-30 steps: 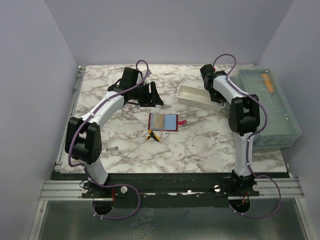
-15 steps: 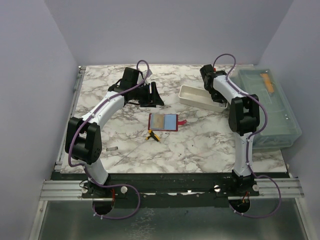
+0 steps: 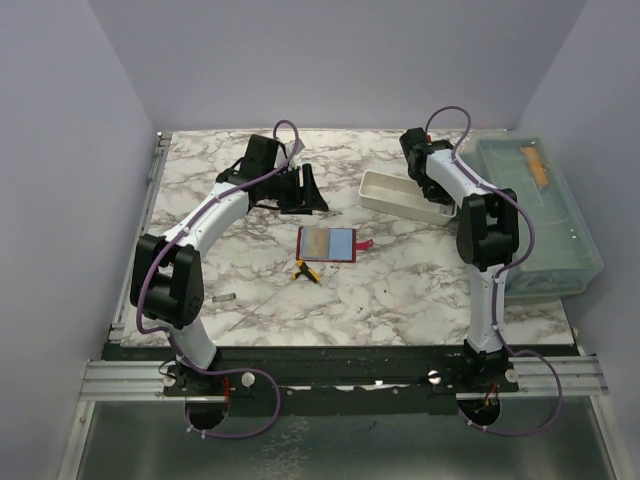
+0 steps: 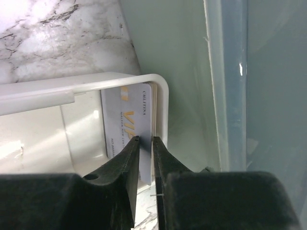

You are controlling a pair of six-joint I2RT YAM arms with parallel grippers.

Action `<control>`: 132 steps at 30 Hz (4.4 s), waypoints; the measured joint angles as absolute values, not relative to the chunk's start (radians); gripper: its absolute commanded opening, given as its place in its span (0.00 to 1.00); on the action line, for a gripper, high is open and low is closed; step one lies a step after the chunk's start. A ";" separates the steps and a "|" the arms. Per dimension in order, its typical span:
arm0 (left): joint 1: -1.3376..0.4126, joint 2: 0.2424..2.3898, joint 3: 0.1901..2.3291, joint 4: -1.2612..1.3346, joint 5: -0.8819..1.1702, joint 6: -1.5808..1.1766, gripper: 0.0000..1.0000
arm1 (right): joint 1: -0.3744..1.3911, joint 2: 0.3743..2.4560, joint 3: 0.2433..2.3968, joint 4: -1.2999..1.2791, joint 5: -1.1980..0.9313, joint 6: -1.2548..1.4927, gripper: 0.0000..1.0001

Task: Put the credit cards into the card holder
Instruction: Pick up the credit card from the storage box, then insert the credit card into the card holder.

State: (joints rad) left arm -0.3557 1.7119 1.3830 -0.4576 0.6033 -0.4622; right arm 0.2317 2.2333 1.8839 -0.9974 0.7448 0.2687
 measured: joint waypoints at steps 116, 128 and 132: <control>-0.335 1.885 1.276 -0.589 0.709 -0.377 0.00 | 0.371 1.870 1.107 0.038 -0.704 0.516 0.05; -0.335 2.006 1.398 -0.609 0.764 -0.338 0.00 | 0.371 2.002 1.164 -0.033 -0.693 0.425 0.00; -0.335 2.030 1.398 -0.614 0.773 -0.332 0.00 | 0.371 2.018 1.164 -0.039 -0.690 0.421 0.00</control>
